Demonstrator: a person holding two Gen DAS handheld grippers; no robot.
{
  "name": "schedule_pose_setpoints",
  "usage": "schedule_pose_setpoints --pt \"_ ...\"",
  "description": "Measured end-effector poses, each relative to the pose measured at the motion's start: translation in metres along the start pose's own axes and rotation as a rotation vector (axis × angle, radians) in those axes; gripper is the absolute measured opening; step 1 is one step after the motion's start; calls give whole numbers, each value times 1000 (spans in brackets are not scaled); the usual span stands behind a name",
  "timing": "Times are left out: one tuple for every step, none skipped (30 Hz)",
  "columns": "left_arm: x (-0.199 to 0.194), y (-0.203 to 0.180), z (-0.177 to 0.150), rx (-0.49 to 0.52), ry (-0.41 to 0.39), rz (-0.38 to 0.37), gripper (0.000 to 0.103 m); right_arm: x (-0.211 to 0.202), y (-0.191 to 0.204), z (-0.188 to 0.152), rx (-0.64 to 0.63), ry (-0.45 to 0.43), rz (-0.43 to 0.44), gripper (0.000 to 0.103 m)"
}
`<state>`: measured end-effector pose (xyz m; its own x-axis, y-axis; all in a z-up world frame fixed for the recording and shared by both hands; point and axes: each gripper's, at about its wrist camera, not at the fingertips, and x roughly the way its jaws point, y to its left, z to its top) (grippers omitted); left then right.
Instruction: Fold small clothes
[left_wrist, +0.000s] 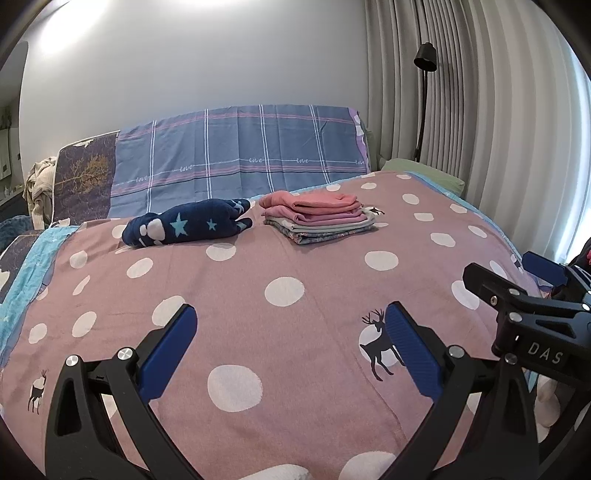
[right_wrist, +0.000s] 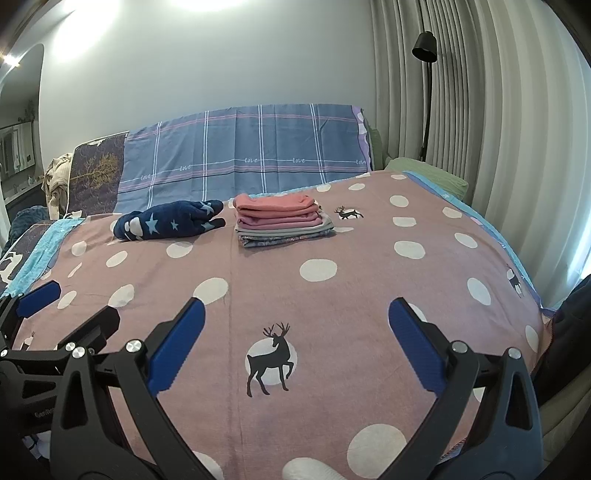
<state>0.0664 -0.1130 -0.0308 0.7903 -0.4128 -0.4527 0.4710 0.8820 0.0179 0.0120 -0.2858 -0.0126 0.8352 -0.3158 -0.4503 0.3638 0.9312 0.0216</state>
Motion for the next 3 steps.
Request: schedule_pose_setpoints --pt "0 0 0 1 0 0 102 0 0 0 -1 0 0 101" --pt "-1 0 0 1 0 0 102 0 0 0 -1 1 0 101" --pt "-1 0 0 2 0 0 102 0 0 0 -1 1 0 101"
